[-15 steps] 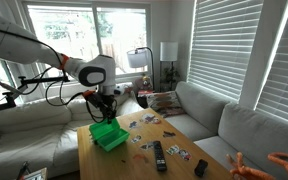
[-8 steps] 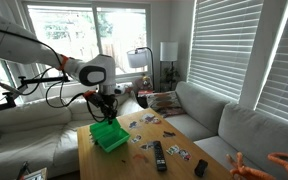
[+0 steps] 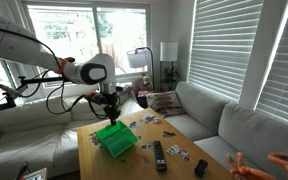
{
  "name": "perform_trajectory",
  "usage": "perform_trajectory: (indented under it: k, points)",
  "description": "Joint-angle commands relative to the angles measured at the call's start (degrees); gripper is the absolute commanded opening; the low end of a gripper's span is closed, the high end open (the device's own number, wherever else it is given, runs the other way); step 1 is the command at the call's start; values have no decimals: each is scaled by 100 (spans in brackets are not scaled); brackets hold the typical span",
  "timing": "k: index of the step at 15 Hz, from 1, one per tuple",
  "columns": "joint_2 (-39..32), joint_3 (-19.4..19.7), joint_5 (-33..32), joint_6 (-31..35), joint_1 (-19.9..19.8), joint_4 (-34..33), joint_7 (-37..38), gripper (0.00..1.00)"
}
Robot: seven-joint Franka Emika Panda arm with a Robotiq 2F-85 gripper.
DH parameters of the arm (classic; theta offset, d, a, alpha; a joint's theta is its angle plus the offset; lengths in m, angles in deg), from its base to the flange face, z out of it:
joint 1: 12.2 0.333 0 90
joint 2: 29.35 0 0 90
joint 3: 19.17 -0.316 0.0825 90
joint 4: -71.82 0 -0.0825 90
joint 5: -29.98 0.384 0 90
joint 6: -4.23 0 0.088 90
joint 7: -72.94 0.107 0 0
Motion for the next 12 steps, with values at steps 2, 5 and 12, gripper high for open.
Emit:
perform_trajectory:
  k: [2,5,12]
  points:
    - [-75,-70,-614,-109,-71,-57,391,1]
    - [-130,-56,-812,-125,-82,-57,528,5]
    - [232,75,-595,-188,-123,-38,413,63]
